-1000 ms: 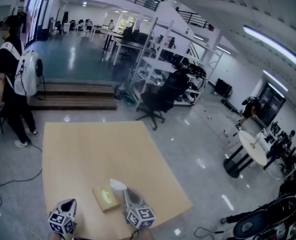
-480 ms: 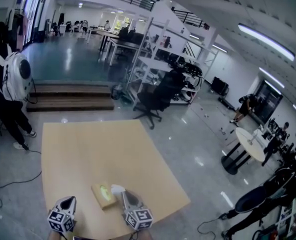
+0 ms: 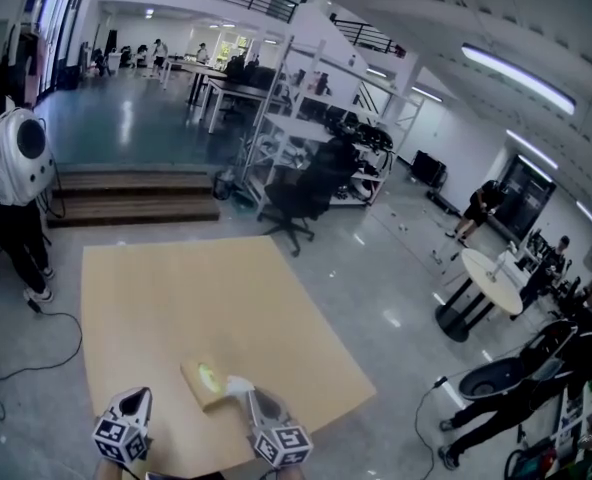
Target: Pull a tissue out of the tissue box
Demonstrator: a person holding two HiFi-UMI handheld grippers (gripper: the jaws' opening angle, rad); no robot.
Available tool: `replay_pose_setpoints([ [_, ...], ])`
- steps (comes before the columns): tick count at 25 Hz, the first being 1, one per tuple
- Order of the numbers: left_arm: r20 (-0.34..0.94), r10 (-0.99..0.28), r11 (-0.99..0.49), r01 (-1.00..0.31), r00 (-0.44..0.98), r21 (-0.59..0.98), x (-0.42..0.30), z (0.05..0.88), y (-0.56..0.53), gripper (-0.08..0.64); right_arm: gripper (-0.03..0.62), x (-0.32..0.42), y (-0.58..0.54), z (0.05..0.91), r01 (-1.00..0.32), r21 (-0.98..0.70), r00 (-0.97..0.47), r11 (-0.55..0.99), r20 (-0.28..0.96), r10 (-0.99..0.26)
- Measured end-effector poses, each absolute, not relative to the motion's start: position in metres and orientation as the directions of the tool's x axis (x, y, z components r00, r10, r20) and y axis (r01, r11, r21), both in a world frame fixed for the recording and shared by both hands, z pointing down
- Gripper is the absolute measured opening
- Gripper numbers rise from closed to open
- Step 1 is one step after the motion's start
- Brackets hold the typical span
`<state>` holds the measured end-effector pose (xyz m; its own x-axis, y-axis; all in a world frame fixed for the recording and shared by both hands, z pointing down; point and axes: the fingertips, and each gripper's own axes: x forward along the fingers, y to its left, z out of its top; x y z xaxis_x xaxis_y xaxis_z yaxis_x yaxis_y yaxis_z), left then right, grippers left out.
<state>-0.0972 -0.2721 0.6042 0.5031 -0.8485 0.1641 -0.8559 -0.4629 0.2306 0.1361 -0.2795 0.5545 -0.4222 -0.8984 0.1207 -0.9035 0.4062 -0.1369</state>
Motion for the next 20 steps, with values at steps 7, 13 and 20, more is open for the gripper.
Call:
replay_pose_setpoints([
  [7, 0.139, -0.847, -0.478, -0.849, 0.513, 0.223, -0.098, 0.595, -0.259, 0.008, 0.009, 0.137, -0.246, 0.565, -0.909, -0.126, -0.412, 0.396, 0.142, -0.9],
  [13, 0.13, -0.847, -0.481, -0.848, 0.515, 0.223, -0.098, 0.589, -0.248, 0.008, 0.009, 0.14, -0.223, 0.561, -0.917, -0.117, -0.396, 0.382, 0.138, -0.908],
  [20, 0.132, -0.847, -0.48, -0.847, 0.516, 0.23, -0.102, 0.591, -0.241, 0.008, 0.009, 0.137, -0.215, 0.56, -0.918, -0.122, -0.392, 0.378, 0.129, -0.911],
])
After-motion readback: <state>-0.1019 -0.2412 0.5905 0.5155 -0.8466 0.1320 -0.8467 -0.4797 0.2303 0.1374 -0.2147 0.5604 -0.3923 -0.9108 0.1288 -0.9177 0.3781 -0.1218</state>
